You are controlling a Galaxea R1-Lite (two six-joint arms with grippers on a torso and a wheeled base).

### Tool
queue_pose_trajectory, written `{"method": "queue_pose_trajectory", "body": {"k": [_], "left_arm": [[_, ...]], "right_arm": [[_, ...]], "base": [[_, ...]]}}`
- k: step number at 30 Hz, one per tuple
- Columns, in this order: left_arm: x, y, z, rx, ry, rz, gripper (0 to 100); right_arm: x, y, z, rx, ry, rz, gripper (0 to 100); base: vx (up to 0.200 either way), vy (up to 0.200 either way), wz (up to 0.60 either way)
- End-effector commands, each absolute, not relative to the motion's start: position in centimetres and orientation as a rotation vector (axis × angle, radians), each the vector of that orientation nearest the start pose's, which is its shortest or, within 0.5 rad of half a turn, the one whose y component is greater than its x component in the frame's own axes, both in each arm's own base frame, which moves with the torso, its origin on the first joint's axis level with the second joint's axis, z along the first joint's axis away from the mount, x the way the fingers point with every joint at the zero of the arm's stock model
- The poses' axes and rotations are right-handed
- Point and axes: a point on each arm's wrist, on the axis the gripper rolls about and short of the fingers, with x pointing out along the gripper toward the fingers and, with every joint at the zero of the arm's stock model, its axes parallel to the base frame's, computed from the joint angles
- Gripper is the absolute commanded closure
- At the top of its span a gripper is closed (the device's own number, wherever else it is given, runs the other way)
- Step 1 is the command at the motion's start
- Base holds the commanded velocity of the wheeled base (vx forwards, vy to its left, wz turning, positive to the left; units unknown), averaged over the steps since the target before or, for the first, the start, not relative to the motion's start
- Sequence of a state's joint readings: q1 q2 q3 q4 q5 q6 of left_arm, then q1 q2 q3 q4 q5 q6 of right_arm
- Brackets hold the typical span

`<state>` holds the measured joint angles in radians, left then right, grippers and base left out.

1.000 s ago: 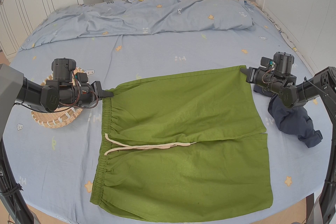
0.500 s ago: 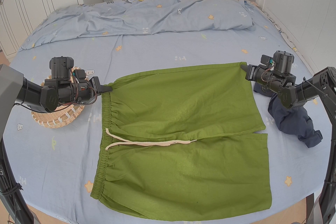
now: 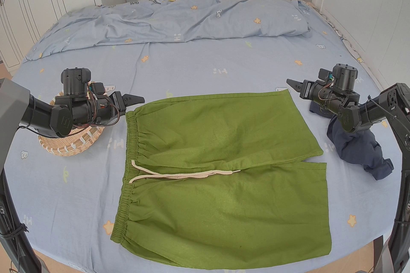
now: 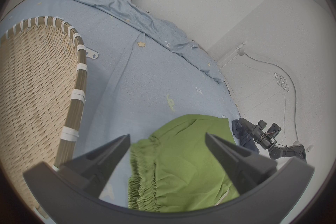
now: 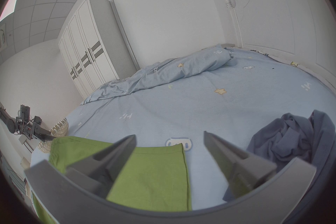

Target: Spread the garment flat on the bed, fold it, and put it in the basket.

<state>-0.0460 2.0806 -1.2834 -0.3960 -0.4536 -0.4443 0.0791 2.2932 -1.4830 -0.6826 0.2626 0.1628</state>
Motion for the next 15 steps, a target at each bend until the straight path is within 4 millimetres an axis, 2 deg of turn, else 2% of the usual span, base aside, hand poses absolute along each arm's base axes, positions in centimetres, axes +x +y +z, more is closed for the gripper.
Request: {"method": "queue_pose_trajectory", "body": {"k": [1,6,9,11,13,15], "left_arm": [[41.2,-3.0,15.0,-0.512,0.503,-0.401,0],[40.5,-3.4,15.5,-0.51,0.502,-0.412,0],[38.7,-4.0,17.7,-0.503,0.468,-0.439,0],[37.2,-4.5,19.4,-0.509,0.441,-0.461,0],[36.2,-4.8,20.0,-0.517,0.437,-0.47,0],[33.0,-5.0,20.7,-0.542,0.449,-0.481,0]], "right_arm": [[47.2,4.1,13.7,0.175,0.161,0.33,0],[46.3,3.7,15.2,0.177,0.14,0.325,0],[44.4,2.9,17.6,0.211,0.122,0.31,0],[42.6,2.6,19.2,0.239,0.134,0.303,0],[41.3,2.4,20.1,0.253,0.148,0.301,0],[37.7,2.2,20.9,0.277,0.198,0.302,0]], "base": [[0.0,0.0,0.0],[0.0,0.0,0.0],[0.0,0.0,0.0],[0.0,0.0,0.0],[0.0,0.0,0.0],[0.0,0.0,0.0]]}}
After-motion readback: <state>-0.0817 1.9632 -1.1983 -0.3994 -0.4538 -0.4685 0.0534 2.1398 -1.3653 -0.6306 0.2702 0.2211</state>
